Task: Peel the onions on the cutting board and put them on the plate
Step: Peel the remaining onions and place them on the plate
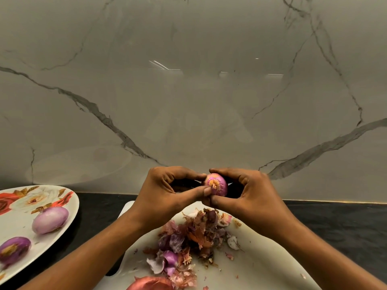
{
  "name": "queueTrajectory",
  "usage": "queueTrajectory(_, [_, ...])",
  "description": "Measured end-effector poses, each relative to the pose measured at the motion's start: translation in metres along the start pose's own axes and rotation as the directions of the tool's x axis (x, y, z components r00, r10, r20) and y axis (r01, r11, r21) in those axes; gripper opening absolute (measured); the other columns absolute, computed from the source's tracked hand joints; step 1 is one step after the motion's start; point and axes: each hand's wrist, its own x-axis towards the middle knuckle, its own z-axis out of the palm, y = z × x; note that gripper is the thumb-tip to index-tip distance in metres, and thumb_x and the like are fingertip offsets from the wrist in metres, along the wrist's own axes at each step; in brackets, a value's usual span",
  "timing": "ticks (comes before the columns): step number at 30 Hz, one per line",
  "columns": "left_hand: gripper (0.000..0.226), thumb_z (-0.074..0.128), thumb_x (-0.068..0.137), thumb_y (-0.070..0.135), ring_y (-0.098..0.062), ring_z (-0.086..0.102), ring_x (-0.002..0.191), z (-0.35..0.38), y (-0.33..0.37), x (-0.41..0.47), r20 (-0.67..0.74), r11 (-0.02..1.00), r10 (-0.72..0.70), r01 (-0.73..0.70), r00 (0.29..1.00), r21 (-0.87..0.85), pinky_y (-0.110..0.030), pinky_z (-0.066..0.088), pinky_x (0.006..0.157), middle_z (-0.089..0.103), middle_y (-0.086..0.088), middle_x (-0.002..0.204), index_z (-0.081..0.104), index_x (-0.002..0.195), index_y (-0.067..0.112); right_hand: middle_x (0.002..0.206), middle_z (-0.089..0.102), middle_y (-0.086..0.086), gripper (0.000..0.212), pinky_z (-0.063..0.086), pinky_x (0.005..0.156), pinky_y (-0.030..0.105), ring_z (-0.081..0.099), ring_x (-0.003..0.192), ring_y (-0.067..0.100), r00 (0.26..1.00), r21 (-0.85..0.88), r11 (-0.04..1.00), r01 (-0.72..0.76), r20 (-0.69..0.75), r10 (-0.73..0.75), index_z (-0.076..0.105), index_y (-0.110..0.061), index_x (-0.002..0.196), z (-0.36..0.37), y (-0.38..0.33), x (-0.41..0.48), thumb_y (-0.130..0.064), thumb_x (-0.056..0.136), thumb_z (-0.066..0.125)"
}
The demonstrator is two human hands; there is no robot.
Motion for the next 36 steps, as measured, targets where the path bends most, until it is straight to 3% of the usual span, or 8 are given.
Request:
queueTrajectory(3, [0.028,0.083,0.084,0.016,-0.023,0.08,0.094,-0.001,-0.001,0.0,-0.009,1.0,-0.001,0.001,1.0,-0.007,-0.044,0.067,0.081,0.082,-0.004,0.102,0.081,0.11,0.005,0.11,0.074,-0.017,0.066,0.061,0.082,0.018,0.072,0.097,-0.002,1.0,-0.001,1.0,-0.003,0.001,0.003,0.069,-0.028,0.132,-0.001,-0.001,0.0,-0.037,0.071,0.093])
queueTrajectory(8, [0.019,0.084,0.087,0.014,-0.011,0.08,0.088,-0.001,0.0,-0.002,-0.018,0.967,0.153,-0.146,0.988,0.208,-0.031,0.066,0.074,0.082,0.003,0.099,0.083,0.105,0.009,0.111,0.073,-0.017,0.067,0.061,0.083,0.017,0.072,0.097,-0.002,1.0,-0.009,1.0,-0.005,0.009,0.005,0.069,-0.028,0.133,0.0,0.0,0.0,-0.036,0.071,0.093])
queueTrajectory(11, [0.016,0.083,0.09,0.016,-0.012,0.08,0.086,-0.002,0.0,-0.001,-0.025,0.96,0.186,-0.177,0.982,0.215,-0.031,0.066,0.072,0.082,0.003,0.097,0.083,0.104,0.009,0.111,0.073,-0.016,0.067,0.061,0.082,0.016,0.071,0.096,-0.003,1.0,0.001,1.0,-0.007,0.009,0.007,0.069,-0.028,0.132,0.0,0.0,0.001,-0.036,0.071,0.094])
queueTrajectory(13, [0.016,0.081,0.091,0.02,-0.016,0.08,0.084,-0.003,0.0,-0.001,-0.054,0.973,0.154,-0.142,0.987,0.18,-0.034,0.067,0.071,0.082,0.003,0.094,0.083,0.103,0.009,0.11,0.073,-0.016,0.066,0.06,0.08,0.015,0.071,0.097,-0.004,1.0,0.014,1.0,-0.008,0.011,0.008,0.069,-0.028,0.132,0.0,0.0,0.0,-0.037,0.071,0.094])
queueTrajectory(19, [0.006,0.079,0.09,0.006,-0.022,0.079,0.078,-0.001,-0.002,0.001,-0.152,0.992,0.046,-0.027,0.987,0.123,-0.042,0.067,0.07,0.081,0.003,0.085,0.082,0.094,0.009,0.11,0.073,-0.017,0.065,0.06,0.078,0.017,0.07,0.097,-0.002,1.0,0.041,0.999,-0.008,0.007,0.008,0.07,-0.031,0.13,-0.001,0.001,0.001,-0.041,0.07,0.092])
queueTrajectory(24, [0.004,0.078,0.09,0.008,-0.023,0.08,0.079,-0.006,-0.003,0.003,-0.2,0.995,-0.023,0.041,0.98,0.089,-0.047,0.067,0.073,0.081,-0.001,0.084,0.081,0.093,0.008,0.107,0.075,-0.012,0.064,0.064,0.075,0.027,0.075,0.092,0.011,0.998,0.149,0.988,-0.051,-0.014,0.053,0.072,-0.031,0.127,-0.002,0.004,0.004,-0.038,0.068,0.095])
queueTrajectory(29, [0.016,0.085,0.084,0.004,-0.023,0.08,0.087,-0.003,0.001,0.0,-0.122,0.997,-0.035,0.044,0.992,0.069,-0.04,0.067,0.077,0.082,0.0,0.092,0.082,0.098,0.01,0.111,0.074,-0.011,0.064,0.065,0.076,0.029,0.075,0.094,0.012,0.996,0.192,0.978,-0.081,-0.014,0.085,0.071,-0.033,0.126,-0.002,0.009,0.006,-0.026,0.068,0.097])
queueTrajectory(36, [0.031,0.082,0.087,0.022,-0.026,0.08,0.096,0.0,0.005,-0.002,0.02,0.992,-0.099,0.1,0.995,-0.079,-0.042,0.067,0.081,0.082,-0.004,0.105,0.078,0.115,0.012,0.113,0.072,-0.013,0.059,0.065,0.083,0.031,0.073,0.101,0.009,0.997,0.133,0.989,-0.067,0.053,0.061,0.07,-0.036,0.118,-0.002,0.01,0.006,-0.015,0.069,0.096])
